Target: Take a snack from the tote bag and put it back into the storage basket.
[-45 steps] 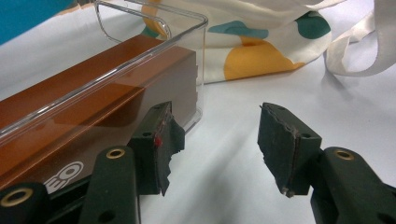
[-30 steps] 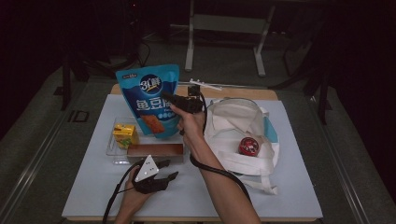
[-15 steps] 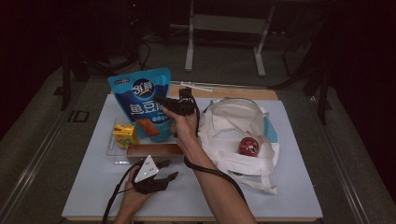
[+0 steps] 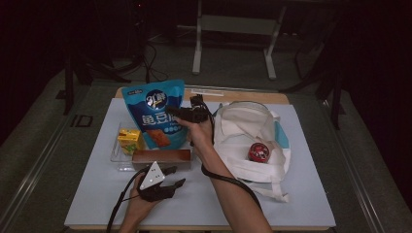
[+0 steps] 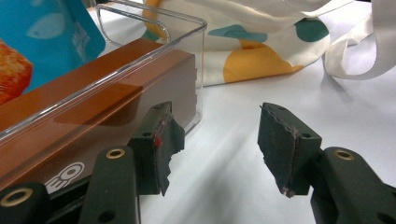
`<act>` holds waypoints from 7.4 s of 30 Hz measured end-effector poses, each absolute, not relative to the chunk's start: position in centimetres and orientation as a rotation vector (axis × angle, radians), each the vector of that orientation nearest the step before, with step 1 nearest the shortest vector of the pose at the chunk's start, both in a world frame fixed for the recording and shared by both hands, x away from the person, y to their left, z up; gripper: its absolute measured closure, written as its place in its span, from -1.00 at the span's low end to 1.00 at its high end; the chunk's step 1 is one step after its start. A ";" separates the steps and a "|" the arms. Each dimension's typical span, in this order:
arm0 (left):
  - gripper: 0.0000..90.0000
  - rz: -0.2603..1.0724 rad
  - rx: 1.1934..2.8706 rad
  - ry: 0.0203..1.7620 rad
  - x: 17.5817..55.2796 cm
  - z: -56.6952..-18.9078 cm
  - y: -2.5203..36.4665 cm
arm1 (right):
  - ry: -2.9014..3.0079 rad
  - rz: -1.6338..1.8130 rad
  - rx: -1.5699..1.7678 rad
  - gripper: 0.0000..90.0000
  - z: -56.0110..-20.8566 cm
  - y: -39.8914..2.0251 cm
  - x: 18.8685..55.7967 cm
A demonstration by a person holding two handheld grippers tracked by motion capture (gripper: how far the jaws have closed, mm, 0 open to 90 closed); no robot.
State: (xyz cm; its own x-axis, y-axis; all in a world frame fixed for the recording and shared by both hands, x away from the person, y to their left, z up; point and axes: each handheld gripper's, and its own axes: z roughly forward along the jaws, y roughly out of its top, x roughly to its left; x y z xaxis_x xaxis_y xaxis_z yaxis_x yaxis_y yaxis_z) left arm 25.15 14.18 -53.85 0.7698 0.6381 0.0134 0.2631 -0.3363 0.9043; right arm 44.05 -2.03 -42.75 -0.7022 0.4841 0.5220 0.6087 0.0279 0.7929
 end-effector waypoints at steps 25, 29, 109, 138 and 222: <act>0.02 0.457 1.931 0.684 25.1 -53.8 14.1 | -2.739 -1.464 -1.023 0.58 -42.5 -4.8 41.8; 0.02 0.456 1.932 0.683 25.1 -53.8 14.1 | -2.732 -1.501 -1.035 0.70 -42.9 -4.4 41.2; 0.01 0.450 1.930 0.691 25.2 -53.8 14.2 | -3.107 -1.270 -0.658 0.27 -38.4 -8.7 39.0; 0.01 0.449 1.931 0.690 25.2 -53.8 14.2 | -3.209 -1.036 -0.700 0.22 -39.1 -14.3 39.3; 0.01 0.452 1.940 0.684 25.2 -53.8 14.1 | -3.268 -0.612 -0.886 0.51 -41.7 -26.6 36.0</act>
